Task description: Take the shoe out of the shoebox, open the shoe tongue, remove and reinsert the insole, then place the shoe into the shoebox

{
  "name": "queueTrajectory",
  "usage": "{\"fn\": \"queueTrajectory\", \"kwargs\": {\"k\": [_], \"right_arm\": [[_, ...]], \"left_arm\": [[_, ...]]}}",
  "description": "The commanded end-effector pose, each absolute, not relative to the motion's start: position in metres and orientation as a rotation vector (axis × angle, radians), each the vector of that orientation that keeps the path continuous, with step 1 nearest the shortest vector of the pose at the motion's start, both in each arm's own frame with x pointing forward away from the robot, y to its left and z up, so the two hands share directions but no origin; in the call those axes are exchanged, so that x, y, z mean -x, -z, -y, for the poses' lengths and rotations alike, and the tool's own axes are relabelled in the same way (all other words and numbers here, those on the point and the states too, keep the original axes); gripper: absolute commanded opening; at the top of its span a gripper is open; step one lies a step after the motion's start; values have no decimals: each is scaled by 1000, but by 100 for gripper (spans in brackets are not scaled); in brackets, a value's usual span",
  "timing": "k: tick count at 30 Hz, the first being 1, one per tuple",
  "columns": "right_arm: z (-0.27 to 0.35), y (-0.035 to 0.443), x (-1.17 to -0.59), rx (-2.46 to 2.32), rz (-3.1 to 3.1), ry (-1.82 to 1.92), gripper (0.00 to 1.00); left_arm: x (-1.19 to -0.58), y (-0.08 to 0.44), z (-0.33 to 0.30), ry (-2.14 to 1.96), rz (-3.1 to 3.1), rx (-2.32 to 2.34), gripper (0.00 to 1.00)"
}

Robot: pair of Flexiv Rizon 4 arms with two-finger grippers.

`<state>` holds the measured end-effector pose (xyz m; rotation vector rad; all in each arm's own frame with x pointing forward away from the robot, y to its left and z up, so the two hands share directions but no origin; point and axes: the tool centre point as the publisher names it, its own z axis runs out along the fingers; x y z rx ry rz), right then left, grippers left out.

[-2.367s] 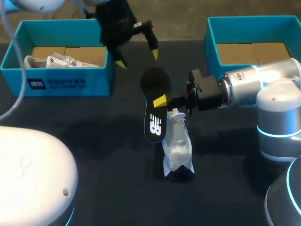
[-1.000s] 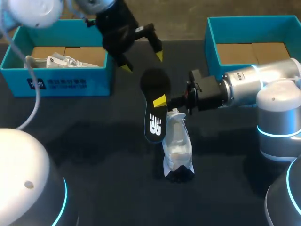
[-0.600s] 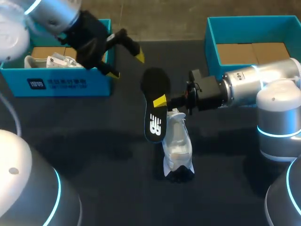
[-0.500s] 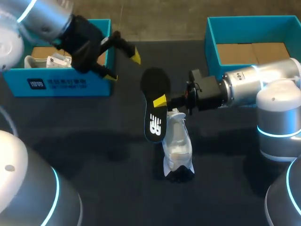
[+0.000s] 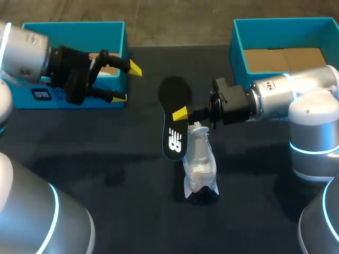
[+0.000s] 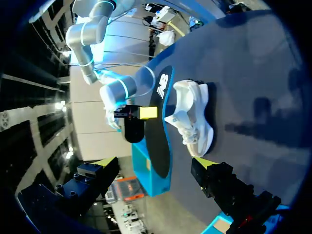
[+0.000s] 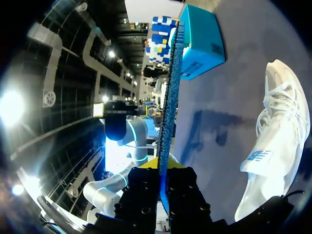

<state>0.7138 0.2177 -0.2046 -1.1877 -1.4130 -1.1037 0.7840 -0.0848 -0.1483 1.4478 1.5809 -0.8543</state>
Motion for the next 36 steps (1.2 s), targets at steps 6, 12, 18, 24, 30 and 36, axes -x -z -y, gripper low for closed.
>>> {"fn": "queueTrajectory", "kwargs": {"k": [6, 12, 18, 24, 30, 36], "right_arm": [[-219, 205, -713, 1190, 1413, 1104, 0], [-219, 205, -713, 1190, 1413, 1104, 0], [-219, 205, -713, 1190, 1413, 1104, 0], [-219, 205, -713, 1190, 1413, 1104, 0], [-219, 205, -713, 1190, 1413, 1104, 0], [-219, 205, -713, 1190, 1413, 1104, 0]], "left_arm": [[-776, 157, 85, 995, -1395, -1264, 100], [-770, 174, 96, 1064, -1364, -1201, 100], [-771, 182, 105, 1116, -1332, -1144, 100], [-773, 187, 115, 1144, -1317, -1088, 100], [-774, 194, 136, 1119, -1322, -1077, 100], [-778, 199, 146, 1129, -1296, -1036, 100]]}}
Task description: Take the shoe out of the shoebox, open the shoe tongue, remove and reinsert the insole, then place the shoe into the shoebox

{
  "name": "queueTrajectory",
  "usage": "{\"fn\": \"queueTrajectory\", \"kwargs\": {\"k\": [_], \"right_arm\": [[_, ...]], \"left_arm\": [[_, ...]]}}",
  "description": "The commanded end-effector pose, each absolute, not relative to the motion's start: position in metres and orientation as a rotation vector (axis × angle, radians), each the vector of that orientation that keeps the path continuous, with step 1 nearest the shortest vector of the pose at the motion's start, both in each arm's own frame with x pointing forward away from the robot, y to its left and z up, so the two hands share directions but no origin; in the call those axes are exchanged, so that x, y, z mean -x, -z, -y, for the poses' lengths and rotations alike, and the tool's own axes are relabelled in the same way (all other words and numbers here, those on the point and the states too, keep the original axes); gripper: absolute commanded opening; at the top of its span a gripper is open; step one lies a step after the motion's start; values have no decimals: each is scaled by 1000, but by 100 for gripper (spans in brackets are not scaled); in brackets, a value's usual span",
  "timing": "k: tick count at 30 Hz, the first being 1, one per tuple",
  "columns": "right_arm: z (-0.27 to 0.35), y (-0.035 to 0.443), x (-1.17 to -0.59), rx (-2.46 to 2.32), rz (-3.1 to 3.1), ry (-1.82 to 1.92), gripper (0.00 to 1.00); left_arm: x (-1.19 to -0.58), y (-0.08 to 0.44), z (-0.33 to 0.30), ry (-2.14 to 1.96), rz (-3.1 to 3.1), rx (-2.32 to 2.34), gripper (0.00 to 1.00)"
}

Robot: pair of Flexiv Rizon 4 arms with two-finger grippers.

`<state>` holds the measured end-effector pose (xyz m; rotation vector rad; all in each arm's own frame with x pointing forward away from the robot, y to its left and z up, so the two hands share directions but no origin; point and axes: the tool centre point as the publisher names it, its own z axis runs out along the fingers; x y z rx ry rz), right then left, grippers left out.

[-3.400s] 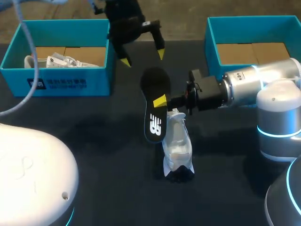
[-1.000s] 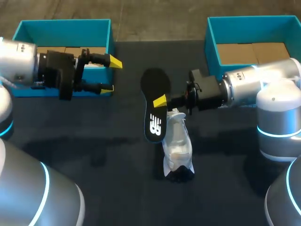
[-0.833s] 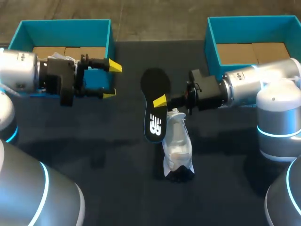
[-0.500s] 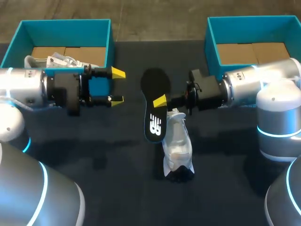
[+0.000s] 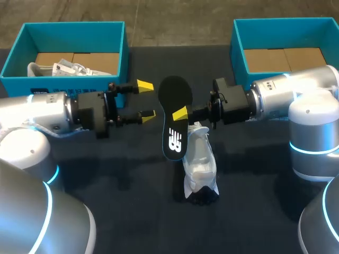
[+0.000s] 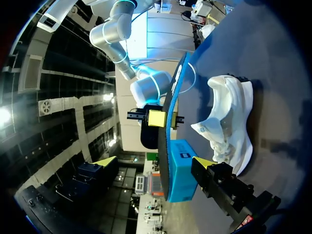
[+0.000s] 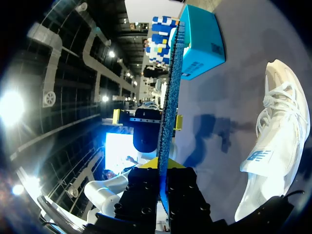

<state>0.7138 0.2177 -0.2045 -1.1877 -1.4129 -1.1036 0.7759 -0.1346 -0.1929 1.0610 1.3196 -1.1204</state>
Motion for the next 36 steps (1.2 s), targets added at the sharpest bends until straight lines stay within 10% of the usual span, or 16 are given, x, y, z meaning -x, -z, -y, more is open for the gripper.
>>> {"fn": "queueTrajectory", "kwargs": {"k": [1, 6, 21, 36], "right_arm": [[-219, 205, -713, 1190, 1413, 1104, 0], [-219, 205, -713, 1190, 1413, 1104, 0], [-219, 205, -713, 1190, 1413, 1104, 0], [-219, 205, -713, 1190, 1413, 1104, 0]], "left_arm": [[-778, 199, 147, 1129, -1295, -1038, 100], [-780, 203, 157, 1143, -1287, -1022, 97], [-778, 204, 179, 1089, -1297, -1025, 48], [-783, 208, 183, 1082, -1307, -1045, 34]]}}
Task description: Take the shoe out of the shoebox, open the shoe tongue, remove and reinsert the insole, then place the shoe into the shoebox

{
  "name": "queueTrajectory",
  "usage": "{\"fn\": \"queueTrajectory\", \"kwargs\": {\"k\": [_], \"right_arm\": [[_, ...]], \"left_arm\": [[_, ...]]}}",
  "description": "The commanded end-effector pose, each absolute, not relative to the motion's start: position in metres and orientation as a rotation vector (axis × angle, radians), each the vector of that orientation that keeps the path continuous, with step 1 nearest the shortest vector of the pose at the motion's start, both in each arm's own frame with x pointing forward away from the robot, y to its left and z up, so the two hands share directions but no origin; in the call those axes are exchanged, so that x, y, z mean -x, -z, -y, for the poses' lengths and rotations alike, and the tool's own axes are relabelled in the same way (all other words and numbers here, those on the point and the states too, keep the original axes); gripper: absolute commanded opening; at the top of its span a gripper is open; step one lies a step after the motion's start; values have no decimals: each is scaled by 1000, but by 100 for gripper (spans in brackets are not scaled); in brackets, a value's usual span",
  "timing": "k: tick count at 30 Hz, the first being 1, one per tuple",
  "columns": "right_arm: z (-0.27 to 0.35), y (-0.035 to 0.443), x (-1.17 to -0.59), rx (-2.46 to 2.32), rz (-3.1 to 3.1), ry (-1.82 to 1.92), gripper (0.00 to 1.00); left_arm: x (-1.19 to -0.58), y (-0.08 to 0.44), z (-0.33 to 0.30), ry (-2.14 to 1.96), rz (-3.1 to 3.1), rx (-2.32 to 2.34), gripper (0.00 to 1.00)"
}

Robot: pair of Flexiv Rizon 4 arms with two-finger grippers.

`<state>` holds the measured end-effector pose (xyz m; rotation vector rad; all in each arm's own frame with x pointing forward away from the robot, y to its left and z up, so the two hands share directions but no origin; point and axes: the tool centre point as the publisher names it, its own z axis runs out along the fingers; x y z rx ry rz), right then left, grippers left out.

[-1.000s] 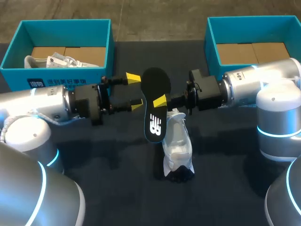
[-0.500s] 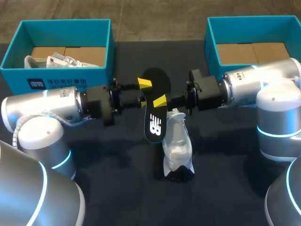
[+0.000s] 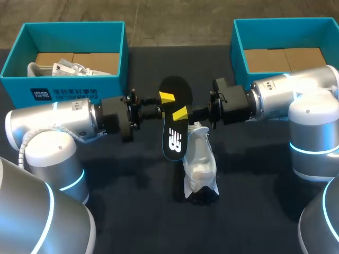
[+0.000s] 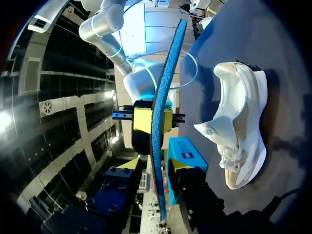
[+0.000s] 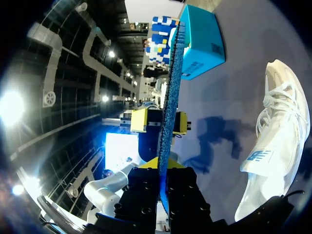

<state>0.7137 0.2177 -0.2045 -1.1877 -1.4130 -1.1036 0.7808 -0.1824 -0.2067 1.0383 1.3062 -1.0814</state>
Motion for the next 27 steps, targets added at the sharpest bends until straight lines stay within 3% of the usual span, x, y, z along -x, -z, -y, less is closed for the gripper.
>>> {"fn": "queueTrajectory", "kwargs": {"k": [1, 11, 12, 13, 21, 22, 23, 25, 27], "right_arm": [[-219, 205, -713, 1190, 1413, 1104, 0], [-219, 205, -713, 1190, 1413, 1104, 0], [-219, 205, -713, 1190, 1413, 1104, 0], [-219, 205, -713, 1190, 1413, 1104, 0], [-219, 205, -713, 1190, 1413, 1104, 0], [-219, 205, -713, 1171, 1418, 1098, 13], [-220, 204, -712, 1162, 1424, 1096, 35], [-219, 204, -712, 1163, 1435, 1086, 100], [-218, 205, -711, 1163, 1436, 1087, 100]], "left_arm": [[-784, 209, 183, 1081, -1308, -1045, 33], [-785, 211, 186, 1088, -1314, -1057, 19], [-785, 211, 186, 1088, -1315, -1058, 14], [-785, 211, 187, 1089, -1315, -1059, 0], [-784, 212, 189, 1091, -1318, -1070, 0], [-783, 212, 189, 1090, -1318, -1071, 0], [-783, 212, 189, 1089, -1317, -1072, 0], [-781, 212, 188, 1089, -1318, -1072, 0], [-779, 210, 186, 1090, -1320, -1072, 0]]}}
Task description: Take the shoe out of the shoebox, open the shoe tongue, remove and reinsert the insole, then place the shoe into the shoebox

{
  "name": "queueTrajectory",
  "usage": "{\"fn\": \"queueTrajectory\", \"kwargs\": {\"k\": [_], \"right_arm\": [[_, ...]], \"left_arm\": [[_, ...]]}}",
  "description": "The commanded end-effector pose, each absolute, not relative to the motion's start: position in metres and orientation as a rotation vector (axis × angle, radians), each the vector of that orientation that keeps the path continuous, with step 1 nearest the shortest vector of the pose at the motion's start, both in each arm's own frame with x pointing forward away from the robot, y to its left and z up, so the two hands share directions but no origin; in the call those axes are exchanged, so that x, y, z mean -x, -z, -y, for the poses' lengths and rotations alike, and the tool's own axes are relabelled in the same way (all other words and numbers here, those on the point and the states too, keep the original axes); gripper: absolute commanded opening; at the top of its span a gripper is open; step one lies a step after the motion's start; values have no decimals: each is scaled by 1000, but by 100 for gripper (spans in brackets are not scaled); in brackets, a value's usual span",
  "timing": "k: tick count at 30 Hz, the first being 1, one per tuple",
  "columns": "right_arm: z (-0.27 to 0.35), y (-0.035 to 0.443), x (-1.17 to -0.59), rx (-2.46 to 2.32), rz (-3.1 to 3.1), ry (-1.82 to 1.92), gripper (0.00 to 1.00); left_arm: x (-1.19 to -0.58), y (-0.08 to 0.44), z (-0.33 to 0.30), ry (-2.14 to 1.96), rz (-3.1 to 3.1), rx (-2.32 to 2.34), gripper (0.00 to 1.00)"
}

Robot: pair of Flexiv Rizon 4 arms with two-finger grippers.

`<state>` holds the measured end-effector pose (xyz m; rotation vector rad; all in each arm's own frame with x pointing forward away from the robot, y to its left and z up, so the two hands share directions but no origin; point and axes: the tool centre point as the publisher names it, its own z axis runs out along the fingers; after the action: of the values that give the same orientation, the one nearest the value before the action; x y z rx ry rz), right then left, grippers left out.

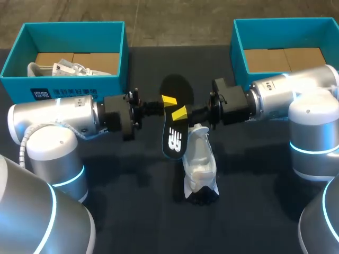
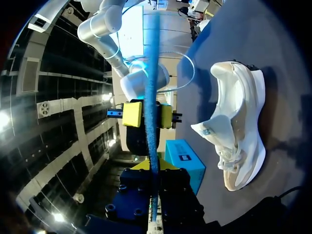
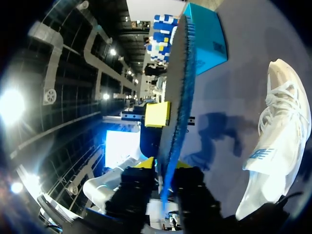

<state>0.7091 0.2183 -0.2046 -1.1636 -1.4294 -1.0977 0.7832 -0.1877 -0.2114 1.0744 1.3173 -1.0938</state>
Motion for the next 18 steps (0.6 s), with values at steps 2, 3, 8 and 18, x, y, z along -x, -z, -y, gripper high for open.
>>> {"fn": "queueTrajectory", "kwargs": {"k": [2, 3, 8, 18], "right_arm": [[-215, 206, -709, 1160, 1451, 1088, 100], [-213, 206, -709, 1164, 1467, 1085, 100], [-191, 206, -706, 1176, 1517, 1113, 100], [-150, 205, -704, 1181, 1672, 1146, 100]], "left_arm": [[-776, 209, 184, 1096, -1340, -1076, 0], [-775, 209, 182, 1102, -1349, -1078, 0], [-765, 209, 171, 1120, -1388, -1088, 0], [-734, 209, 154, 1189, -1464, -1110, 0]]}}
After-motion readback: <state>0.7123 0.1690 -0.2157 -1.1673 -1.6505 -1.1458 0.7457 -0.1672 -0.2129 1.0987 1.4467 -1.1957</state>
